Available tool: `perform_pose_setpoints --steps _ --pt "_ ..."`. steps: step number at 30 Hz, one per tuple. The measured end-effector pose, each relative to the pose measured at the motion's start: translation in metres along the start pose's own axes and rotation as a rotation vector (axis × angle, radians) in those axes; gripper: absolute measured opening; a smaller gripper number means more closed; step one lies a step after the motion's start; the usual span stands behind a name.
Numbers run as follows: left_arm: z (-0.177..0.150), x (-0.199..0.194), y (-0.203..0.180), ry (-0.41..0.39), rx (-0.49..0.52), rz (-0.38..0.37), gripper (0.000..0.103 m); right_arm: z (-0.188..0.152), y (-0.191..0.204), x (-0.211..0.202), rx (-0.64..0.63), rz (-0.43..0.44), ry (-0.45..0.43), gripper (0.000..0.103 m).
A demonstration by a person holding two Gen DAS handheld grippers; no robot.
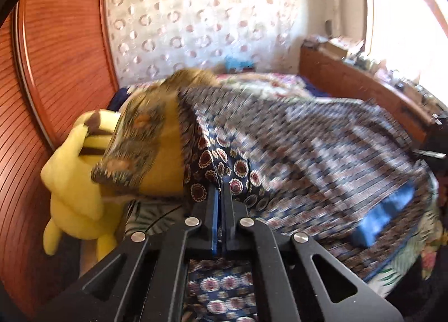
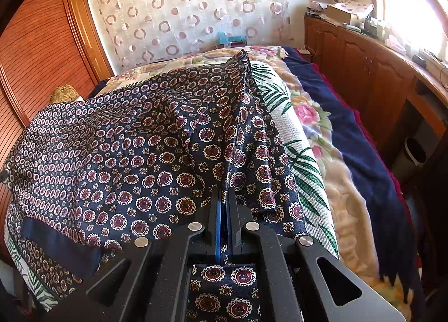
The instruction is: Fold small clothes
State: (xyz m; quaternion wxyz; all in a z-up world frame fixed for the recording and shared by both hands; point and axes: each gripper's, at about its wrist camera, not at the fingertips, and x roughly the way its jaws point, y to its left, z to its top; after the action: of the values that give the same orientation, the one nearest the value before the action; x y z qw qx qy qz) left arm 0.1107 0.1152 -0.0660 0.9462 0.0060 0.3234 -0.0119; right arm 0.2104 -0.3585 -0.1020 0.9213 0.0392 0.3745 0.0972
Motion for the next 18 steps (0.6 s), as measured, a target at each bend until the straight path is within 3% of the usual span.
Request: perform_pose_setpoints --steps 4,9,14,18 --pt "0.015 -0.019 -0.004 -0.045 -0.033 -0.087 0.002 0.005 0.003 -0.005 0.006 0.043 -0.005 0.001" --pt "0.027 -0.041 0.004 -0.089 -0.101 -0.177 0.002 0.024 0.006 -0.047 0.015 0.14 -0.095 0.001" --pt "0.021 -0.054 0.021 -0.109 -0.149 -0.169 0.002 0.033 -0.007 -0.095 0.06 0.236 -0.159 0.001" --pt "-0.005 -0.042 0.036 -0.045 -0.191 -0.147 0.002 0.019 -0.022 -0.106 0.08 0.238 -0.142 0.001"
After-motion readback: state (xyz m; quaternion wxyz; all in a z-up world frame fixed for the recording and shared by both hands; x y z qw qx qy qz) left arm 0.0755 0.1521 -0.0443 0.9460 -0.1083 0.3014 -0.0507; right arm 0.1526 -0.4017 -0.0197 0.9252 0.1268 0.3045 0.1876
